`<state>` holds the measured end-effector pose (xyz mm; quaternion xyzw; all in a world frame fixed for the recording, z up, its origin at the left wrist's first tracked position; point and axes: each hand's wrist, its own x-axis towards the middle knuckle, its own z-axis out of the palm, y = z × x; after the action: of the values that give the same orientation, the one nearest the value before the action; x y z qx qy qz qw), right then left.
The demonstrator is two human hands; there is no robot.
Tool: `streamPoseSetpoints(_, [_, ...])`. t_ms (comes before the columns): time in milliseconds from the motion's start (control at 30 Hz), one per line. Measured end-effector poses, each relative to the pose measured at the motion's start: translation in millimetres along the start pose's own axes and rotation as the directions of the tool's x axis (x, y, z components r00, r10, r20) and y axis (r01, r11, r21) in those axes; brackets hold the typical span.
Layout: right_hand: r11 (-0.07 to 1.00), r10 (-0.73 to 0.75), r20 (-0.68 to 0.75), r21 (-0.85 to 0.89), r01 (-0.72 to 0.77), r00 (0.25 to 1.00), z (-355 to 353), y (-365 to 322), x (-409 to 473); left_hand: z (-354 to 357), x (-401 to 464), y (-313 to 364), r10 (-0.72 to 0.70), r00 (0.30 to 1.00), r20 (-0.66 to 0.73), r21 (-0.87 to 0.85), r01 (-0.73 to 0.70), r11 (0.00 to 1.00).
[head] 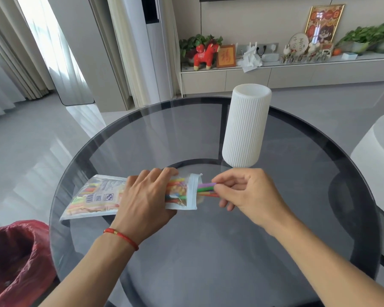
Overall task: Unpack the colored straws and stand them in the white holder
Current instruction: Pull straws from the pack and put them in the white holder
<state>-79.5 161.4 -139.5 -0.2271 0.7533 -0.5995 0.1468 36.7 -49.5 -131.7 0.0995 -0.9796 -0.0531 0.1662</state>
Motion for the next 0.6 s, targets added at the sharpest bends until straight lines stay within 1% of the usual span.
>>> streamPoseSetpoints(100, [0.988,0.055,0.05,0.145,-0.062,0.997,-2.5,1.1,-2.1,1.3,-3.0,1.6,-0.022,1.0,-0.017,0.006,0.022,1.0])
streamPoseSetpoints(133, [0.988,0.051,0.063,0.143,-0.059,0.997,3.0,2.0,-2.8,2.6,-3.8,3.7,-0.022,1.0,-0.02,0.014,0.022,1.0])
streamPoseSetpoints(200, [0.997,-0.002,0.034,0.082,0.0,0.999,11.5,2.2,-0.6,5.1,-4.4,6.7,-0.03,0.999,-0.029,0.025,0.03,0.999])
streamPoseSetpoints(267, [0.998,-0.056,-0.037,0.015,0.056,0.998,7.8,1.6,5.2,5.1,-4.1,5.0,-0.052,0.998,-0.02,0.035,0.052,0.998])
streamPoseSetpoints(333, [0.998,-0.054,-0.115,0.011,0.056,0.992,-6.9,-0.1,9.5,3.5,-4.8,-0.1,-0.087,0.996,-0.003,0.044,0.087,0.995])
streamPoseSetpoints(367, [0.997,-0.032,-0.142,0.06,0.041,0.989,-16.3,-0.1,10.3,2.7,-5.1,-2.1,-0.103,0.995,0.007,0.049,0.103,0.993])
streamPoseSetpoints(433, [0.987,0.009,-0.143,0.161,0.014,0.99,-30.7,-2.4,10.1,-0.5,-7.0,-2.7,-0.128,0.991,0.027,0.056,0.127,0.99])
streamPoseSetpoints(533, [0.944,0.066,-0.089,0.328,-0.034,0.994,-38.9,-5.8,9.2,-3.0,-11.1,3.9,-0.124,0.987,0.098,0.084,0.116,0.99])
streamPoseSetpoints(600, [0.915,0.087,-0.032,0.397,-0.067,0.996,-39.3,-10.6,7.9,-2.4,-13.3,11.3,-0.08,0.985,0.151,0.063,0.071,0.995])
